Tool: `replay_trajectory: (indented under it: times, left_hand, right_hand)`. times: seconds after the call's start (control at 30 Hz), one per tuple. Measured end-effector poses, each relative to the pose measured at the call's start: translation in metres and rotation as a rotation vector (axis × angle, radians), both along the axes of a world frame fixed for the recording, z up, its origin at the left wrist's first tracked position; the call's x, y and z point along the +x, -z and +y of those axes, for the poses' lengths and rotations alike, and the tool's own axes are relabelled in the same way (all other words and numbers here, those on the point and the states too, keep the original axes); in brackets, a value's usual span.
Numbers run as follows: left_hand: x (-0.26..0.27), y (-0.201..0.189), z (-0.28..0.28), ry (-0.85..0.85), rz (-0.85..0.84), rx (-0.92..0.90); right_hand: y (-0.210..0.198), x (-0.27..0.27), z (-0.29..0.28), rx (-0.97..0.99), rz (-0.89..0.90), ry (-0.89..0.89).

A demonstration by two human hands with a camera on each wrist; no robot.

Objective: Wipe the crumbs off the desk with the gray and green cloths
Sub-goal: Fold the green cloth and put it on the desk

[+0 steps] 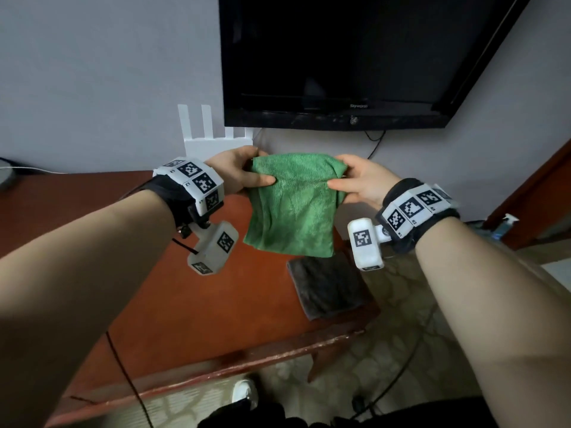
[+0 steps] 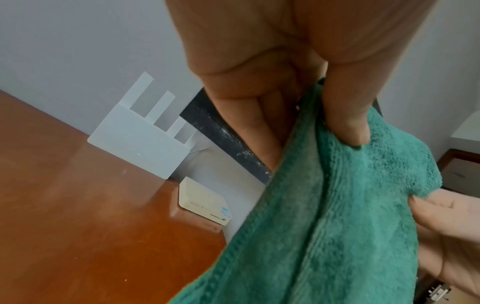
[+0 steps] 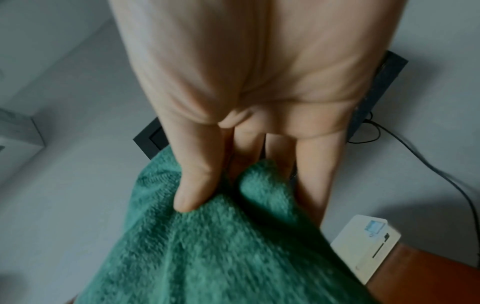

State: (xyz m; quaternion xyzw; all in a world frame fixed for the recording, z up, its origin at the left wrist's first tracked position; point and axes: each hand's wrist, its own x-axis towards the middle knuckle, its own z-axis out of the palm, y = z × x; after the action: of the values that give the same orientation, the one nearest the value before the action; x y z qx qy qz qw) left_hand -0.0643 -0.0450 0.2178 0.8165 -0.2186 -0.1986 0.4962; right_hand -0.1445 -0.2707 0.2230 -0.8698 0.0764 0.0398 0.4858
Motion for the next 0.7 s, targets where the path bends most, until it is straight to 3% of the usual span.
replay_trajectory:
  times: [0.3,0.7]
  left_hand:
    - [0.078,0.039,-0.064,-0.052,0.222,-0.019]
    - [0.173,0.139,-0.116,-0.142,0.547,0.104]
  right_hand:
    - [0.024,0.088,-0.048,-0.153,0.076,0.028]
    - [0.13,0.205,-0.096,-0.102,0.436,0.061]
